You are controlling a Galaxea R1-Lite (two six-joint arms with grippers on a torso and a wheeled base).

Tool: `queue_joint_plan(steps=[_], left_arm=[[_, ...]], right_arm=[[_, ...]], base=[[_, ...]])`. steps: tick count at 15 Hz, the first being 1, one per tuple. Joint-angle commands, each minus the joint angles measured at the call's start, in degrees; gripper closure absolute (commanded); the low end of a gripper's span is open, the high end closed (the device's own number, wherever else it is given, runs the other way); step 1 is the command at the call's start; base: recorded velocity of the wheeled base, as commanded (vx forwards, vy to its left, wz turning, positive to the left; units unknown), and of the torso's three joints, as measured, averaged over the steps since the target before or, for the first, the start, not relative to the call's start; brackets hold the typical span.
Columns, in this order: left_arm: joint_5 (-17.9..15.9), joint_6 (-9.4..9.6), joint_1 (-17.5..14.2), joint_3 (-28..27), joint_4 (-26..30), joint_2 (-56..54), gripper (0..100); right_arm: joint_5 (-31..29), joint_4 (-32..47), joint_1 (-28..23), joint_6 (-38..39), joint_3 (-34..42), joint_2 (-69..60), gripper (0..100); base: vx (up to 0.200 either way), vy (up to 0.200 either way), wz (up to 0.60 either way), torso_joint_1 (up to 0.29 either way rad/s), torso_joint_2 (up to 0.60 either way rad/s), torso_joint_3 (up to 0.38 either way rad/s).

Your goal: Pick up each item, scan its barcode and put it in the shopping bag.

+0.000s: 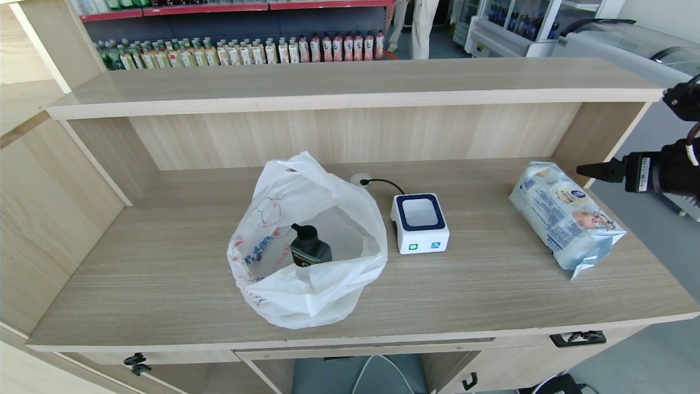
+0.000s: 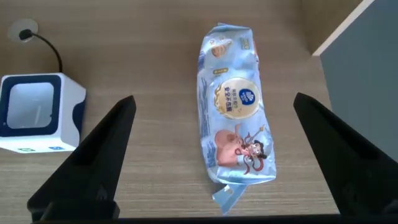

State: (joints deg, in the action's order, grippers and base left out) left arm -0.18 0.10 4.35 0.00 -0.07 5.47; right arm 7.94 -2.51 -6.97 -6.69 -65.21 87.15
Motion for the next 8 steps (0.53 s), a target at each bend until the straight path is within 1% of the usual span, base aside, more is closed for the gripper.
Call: queue_joint_plan(steps=[1, 2, 3, 4, 8], left_arm=[[0.0, -0.01, 0.0, 0.0, 0.0, 0.0, 0], [0.0, -0.01, 0.0, 0.0, 0.0, 0.0, 0], [0.0, -0.01, 0.0, 0.0, 0.0, 0.0, 0], [0.0, -0.01, 0.0, 0.0, 0.0, 0.0, 0], [0.0, -0.01, 0.0, 0.0, 0.0, 0.0, 0]], right_arm=[[-1.1, 2.9, -0.8, -0.3, -5.2, 5.6, 0], [-1.7, 2.8, -1.3, -0.7, -6.2, 6.1, 0], [-2.6, 2.5, -3.7, -3.2, -7.0, 6.9, 0], [-2.6, 2.5, -5.1, -4.1, -6.7, 7.2, 0], [-2.5, 3.0, -7.6, -5.0, -5.9, 12.1, 0]], base=[[0.000, 0.000, 0.00, 0.000, 0.00, 0.000], [0.000, 0.000, 0.00, 0.000, 0.00, 0.000], [0.000, 0.000, 0.00, 0.000, 0.00, 0.000], [0.000, 0.000, 0.00, 0.000, 0.00, 0.000], [0.000, 0.000, 0.00, 0.000, 0.00, 0.000]])
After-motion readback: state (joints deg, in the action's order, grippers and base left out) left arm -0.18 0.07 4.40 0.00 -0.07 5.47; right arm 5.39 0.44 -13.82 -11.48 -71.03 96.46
